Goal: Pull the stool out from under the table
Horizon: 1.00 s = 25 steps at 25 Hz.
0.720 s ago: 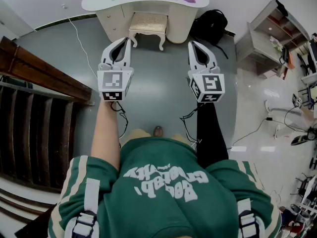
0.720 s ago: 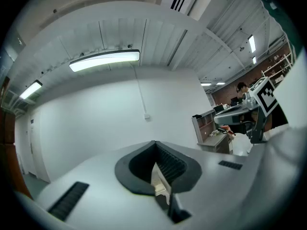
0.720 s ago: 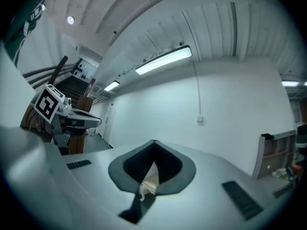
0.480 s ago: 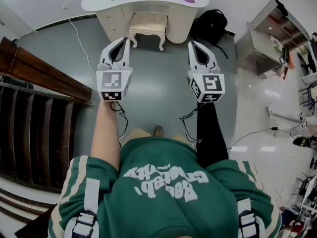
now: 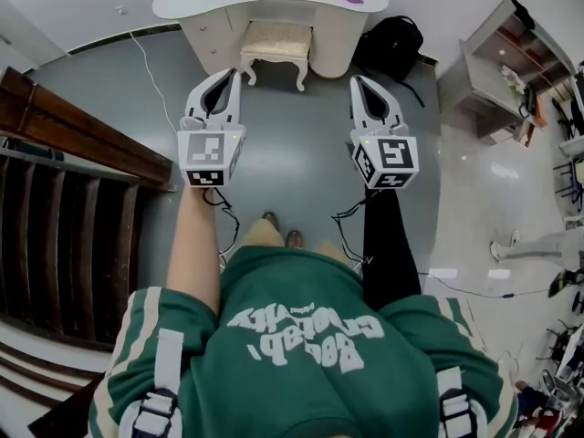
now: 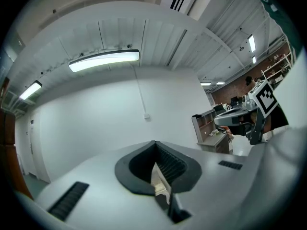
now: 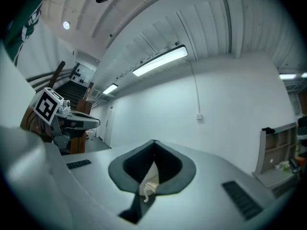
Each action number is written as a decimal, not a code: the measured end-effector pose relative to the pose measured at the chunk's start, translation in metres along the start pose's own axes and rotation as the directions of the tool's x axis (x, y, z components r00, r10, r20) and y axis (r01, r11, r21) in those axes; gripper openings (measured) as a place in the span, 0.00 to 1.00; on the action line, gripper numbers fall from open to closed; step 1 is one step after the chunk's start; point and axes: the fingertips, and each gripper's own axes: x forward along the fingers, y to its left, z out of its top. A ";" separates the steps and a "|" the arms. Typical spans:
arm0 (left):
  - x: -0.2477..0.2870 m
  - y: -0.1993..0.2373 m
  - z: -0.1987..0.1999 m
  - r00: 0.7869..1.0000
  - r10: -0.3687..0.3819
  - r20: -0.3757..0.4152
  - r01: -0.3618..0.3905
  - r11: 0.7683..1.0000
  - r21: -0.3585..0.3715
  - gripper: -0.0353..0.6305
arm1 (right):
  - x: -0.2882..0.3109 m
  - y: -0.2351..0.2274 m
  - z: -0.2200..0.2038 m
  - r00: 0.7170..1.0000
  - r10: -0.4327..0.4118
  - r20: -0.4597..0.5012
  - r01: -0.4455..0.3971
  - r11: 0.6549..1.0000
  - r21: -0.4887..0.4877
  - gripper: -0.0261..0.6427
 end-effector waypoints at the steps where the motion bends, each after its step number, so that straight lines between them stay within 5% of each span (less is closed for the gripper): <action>1: 0.000 0.002 -0.002 1.000 -0.001 -0.003 0.001 1.000 -0.001 0.07 | 0.001 0.001 -0.002 1.000 0.001 -0.006 -0.001 1.000 -0.005 0.05; 11: 0.055 0.018 -0.023 0.996 -0.087 0.024 0.087 0.996 0.005 0.07 | 0.047 -0.014 -0.019 0.999 -0.041 -0.025 0.041 0.999 -0.019 0.05; 25: 0.212 0.113 -0.057 0.989 -0.141 0.038 0.143 0.989 -0.042 0.07 | 0.218 -0.059 -0.024 0.992 -0.118 -0.052 0.117 0.993 -0.018 0.05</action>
